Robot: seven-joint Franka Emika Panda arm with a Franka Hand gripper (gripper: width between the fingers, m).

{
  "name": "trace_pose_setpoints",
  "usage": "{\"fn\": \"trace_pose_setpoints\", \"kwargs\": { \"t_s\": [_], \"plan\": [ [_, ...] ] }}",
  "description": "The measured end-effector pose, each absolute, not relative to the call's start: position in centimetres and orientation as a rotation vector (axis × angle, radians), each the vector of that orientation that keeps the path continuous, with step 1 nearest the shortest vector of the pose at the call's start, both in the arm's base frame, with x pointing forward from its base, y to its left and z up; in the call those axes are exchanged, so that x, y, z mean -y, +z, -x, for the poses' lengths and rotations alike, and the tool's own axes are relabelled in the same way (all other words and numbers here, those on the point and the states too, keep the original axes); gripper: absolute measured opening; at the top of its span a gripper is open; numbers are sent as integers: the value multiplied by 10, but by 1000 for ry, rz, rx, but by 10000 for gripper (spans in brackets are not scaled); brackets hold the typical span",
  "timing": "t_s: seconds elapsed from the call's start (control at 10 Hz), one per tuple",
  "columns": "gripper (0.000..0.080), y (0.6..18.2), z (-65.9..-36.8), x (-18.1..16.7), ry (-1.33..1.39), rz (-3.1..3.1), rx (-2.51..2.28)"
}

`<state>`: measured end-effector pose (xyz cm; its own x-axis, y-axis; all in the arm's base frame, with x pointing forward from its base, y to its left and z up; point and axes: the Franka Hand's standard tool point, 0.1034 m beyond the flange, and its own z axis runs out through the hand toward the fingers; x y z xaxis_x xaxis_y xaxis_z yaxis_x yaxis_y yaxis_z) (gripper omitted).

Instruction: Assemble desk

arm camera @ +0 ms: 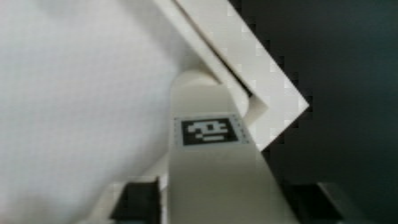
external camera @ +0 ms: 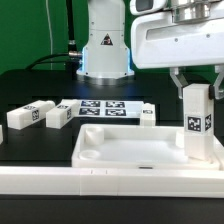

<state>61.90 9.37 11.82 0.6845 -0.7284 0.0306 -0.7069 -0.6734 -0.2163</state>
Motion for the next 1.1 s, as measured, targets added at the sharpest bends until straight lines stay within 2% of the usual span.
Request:
{"fn": "trace_pose_setpoints", "kwargs": {
  "t_s": [0.1,0.2,0.3,0.4,1.1],
  "plan": [
    [454,118,-619,-96,-157,2671,-1227],
    [454,118,-619,-96,-163,2700,-1168],
    [602,119,-620,-94,-179,2753,-1048],
    [635,119,-620,-95,-183,2767,-1013],
    [649,125,-630,-101,-221,3017,-12]
  ]
}}
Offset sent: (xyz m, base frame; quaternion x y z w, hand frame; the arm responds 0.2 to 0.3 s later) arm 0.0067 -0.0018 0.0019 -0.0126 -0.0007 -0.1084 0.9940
